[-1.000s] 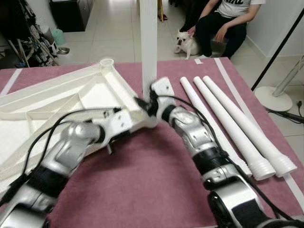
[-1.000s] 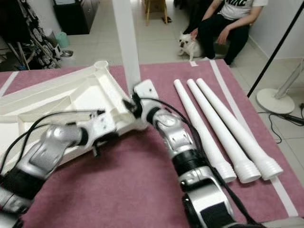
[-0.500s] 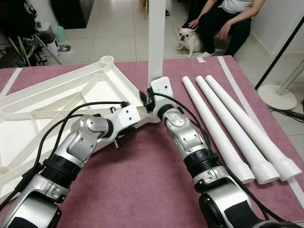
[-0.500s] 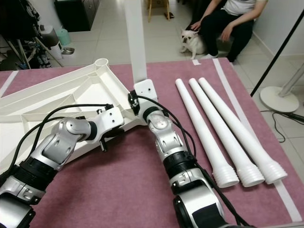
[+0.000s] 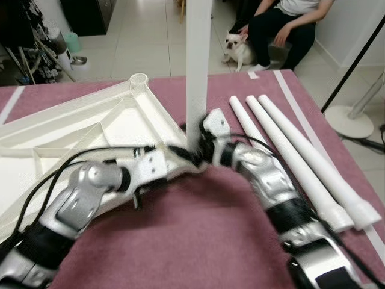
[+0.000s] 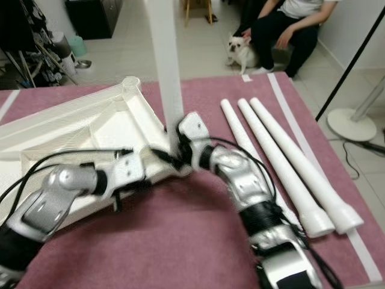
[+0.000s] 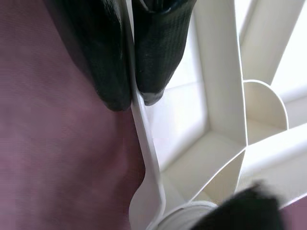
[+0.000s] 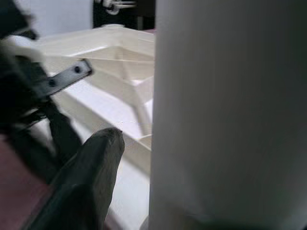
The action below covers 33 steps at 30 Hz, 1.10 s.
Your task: Building children table
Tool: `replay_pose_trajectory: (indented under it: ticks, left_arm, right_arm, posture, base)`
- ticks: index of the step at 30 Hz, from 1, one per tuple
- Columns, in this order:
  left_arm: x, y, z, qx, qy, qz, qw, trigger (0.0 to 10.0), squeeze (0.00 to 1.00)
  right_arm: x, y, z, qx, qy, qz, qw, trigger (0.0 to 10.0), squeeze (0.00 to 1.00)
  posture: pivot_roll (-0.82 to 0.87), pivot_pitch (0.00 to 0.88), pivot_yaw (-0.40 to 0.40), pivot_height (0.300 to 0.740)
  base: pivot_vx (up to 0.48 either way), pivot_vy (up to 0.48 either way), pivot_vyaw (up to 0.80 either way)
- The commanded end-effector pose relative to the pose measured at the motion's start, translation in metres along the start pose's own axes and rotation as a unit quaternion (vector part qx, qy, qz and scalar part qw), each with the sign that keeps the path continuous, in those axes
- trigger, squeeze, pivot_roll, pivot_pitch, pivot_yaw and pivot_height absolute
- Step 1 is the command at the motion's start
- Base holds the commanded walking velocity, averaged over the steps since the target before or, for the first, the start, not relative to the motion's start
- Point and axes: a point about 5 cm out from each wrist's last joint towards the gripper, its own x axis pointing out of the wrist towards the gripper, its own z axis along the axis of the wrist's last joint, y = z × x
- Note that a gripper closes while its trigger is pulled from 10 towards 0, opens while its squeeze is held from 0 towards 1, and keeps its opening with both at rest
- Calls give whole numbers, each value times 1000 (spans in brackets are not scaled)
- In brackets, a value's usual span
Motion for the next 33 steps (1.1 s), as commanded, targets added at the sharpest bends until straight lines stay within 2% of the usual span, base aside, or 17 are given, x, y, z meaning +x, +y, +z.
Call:
replay_pose_trajectory:
  ticks: [1,3,4,5,6,7,18,20,21,22,23,26,29,30,31,32,33]
  left_arm:
    - [-13,6,31,81,-65,17,995,10000,0]
    - [-15,6,28,80,-61,16,995,10000,0]
    - [-17,6,26,79,-58,15,995,10000,0]
    - [-17,6,23,80,-52,16,995,10000,0]
    - [-17,6,23,80,-52,16,995,10000,0]
    - [-15,7,23,77,-51,22,995,10000,0]
    - [6,27,39,35,-57,105,992,10000,0]
    - [12,33,48,24,-64,126,990,10000,0]
    - [19,41,59,19,-74,145,987,10000,0]
    - [19,41,59,19,-74,145,987,10000,0]
    - [25,46,70,18,-84,156,984,10000,0]
    - [32,52,86,21,-100,165,981,10000,0]
    - [34,53,93,27,-109,161,981,10000,0]
    - [34,53,93,30,-109,158,981,10000,0]
    - [34,53,93,30,-109,158,981,10000,0]
    - [33,53,91,31,-107,155,982,10000,0]
    - [33,53,91,31,-107,155,982,10000,0]
  right_arm:
    - [8,14,2,-2,-1,63,998,10000,0]
    - [5,14,1,1,3,79,997,10000,0]
    - [4,14,1,5,5,91,996,5098,0]
    - [4,15,1,9,3,106,994,2353,0]
    - [4,15,1,9,3,106,994,2353,0]
    - [6,17,1,12,-1,111,994,0,0]
    - [35,0,-15,14,49,-94,994,0,0]
    - [40,-9,-20,34,69,-177,981,0,0]
    - [43,-17,-26,55,91,-272,957,0,0]
    - [43,-17,-26,55,91,-272,957,0,0]
    - [43,-23,-30,69,107,-340,932,0,0]
    - [47,-25,-33,74,123,-407,902,0,0]
    - [56,-21,-28,74,114,-397,908,0,0]
    - [59,-20,-26,71,105,-398,909,6314,0]
    - [59,-20,-26,71,105,-398,909,6314,0]
    - [62,-17,-23,68,93,-381,917,10000,0]
    - [62,-17,-23,68,93,-381,917,10000,0]
  posture:
    - [111,0,55,740]
    - [113,0,53,740]
    - [114,0,51,740]
    - [114,0,51,740]
    - [114,0,51,740]
    - [115,0,51,740]
    - [105,0,52,740]
    - [104,0,55,740]
    - [99,0,60,740]
    - [99,0,60,740]
    - [97,0,62,740]
    - [94,0,73,740]
    - [91,0,78,740]
    - [91,0,78,740]
    - [91,0,78,740]
    - [89,0,79,740]
    - [89,0,79,740]
  base:
    - [0,0,0]
    - [0,0,0]
    - [0,0,0]
    - [0,0,0]
    - [0,0,0]
    - [0,0,0]
    - [0,0,0]
    - [0,0,0]
    - [0,0,0]
    - [0,0,0]
    - [0,0,0]
    - [0,0,0]
    - [0,0,0]
    - [0,0,0]
    - [0,0,0]
    - [0,0,0]
    - [0,0,0]
